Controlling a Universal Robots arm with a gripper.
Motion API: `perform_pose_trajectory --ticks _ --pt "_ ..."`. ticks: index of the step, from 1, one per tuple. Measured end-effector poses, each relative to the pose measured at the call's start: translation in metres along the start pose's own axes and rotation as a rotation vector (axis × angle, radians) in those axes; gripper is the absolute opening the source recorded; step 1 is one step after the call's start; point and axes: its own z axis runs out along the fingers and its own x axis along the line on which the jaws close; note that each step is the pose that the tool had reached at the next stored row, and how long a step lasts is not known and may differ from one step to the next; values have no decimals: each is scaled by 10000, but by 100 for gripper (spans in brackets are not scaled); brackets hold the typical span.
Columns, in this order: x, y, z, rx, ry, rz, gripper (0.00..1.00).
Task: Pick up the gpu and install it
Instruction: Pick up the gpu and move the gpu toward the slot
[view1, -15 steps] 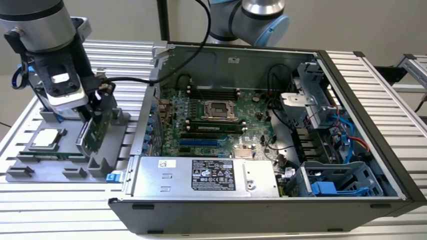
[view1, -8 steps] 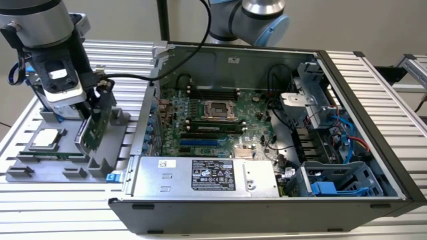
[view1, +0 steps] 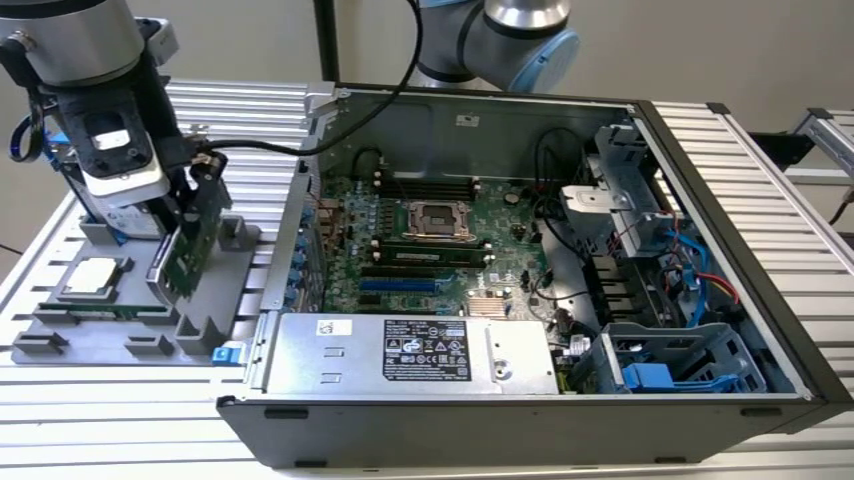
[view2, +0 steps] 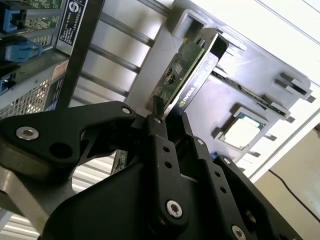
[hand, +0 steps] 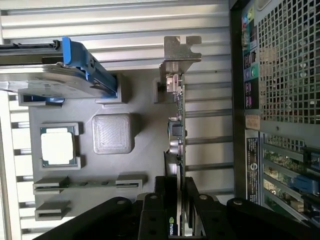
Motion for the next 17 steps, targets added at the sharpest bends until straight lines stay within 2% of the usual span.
perform_pose_trajectory --ticks 17 --pt "-3 3 -148 0 0 0 0"
